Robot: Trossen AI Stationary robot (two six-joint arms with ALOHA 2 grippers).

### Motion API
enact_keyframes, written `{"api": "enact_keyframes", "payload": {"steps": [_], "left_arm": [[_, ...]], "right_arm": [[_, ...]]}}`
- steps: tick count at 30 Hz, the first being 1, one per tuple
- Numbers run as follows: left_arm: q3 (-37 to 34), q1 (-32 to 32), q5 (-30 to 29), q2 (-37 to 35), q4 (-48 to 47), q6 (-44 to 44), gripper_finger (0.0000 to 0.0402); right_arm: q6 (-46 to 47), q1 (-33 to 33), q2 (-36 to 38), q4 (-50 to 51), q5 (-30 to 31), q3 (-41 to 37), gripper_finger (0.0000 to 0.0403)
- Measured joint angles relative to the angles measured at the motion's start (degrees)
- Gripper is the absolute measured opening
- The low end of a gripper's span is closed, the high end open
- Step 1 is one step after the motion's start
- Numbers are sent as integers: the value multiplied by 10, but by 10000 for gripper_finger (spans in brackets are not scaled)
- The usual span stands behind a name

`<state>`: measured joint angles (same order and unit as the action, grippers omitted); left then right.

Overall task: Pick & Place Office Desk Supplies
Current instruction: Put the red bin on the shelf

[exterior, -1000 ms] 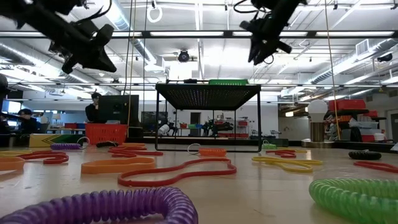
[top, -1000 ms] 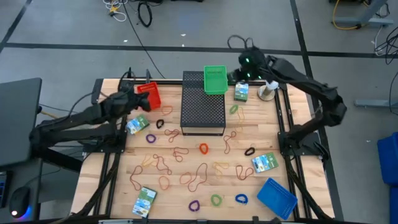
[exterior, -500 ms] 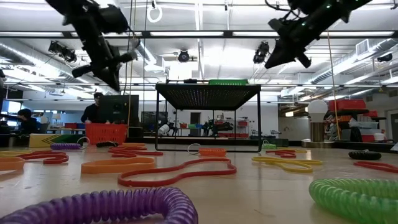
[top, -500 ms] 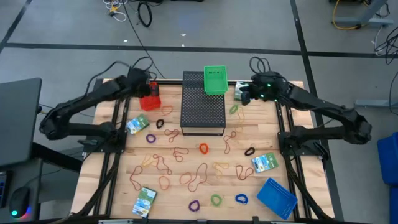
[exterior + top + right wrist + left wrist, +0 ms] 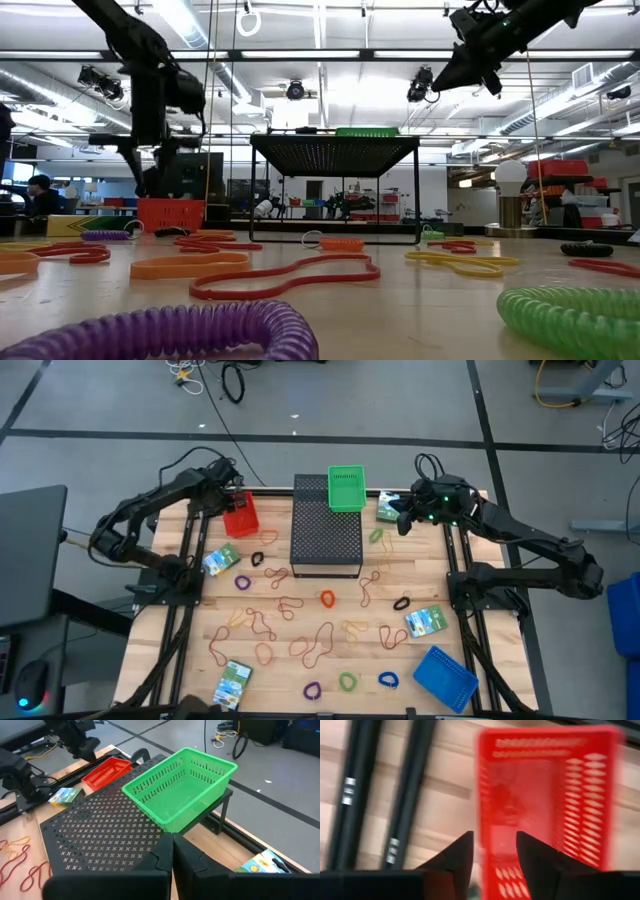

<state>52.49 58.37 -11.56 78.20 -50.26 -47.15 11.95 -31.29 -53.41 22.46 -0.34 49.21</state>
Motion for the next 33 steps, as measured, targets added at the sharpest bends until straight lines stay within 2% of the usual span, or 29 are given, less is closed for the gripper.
{"api": "enact_keyframes", "payload": {"steps": [5, 12, 16, 21, 23, 27, 33], "left_arm": [[0, 5, -32, 45, 3, -35, 180], [0, 5, 3, 76, 14, -30, 156], [-1, 1, 26, 85, 16, 2, 120], [-1, -13, 45, 85, 47, 48, 36], [0, -15, 44, 85, 54, 71, 16], [0, -14, 35, 85, 63, 135, 32], [0, -14, 24, 85, 87, 176, 106]], "right_arm": [[-5, 0, 0, 0, 5, 0, 10], [-3, 0, 0, -22, 16, 0, 10], [-4, 0, 0, -34, 17, 0, 11], [-4, 0, -1, -39, 17, 0, 11], [-3, 0, -1, -39, 17, 0, 11], [-3, 0, -1, -39, 17, 0, 11], [-3, 0, -1, -39, 17, 0, 11]]}}
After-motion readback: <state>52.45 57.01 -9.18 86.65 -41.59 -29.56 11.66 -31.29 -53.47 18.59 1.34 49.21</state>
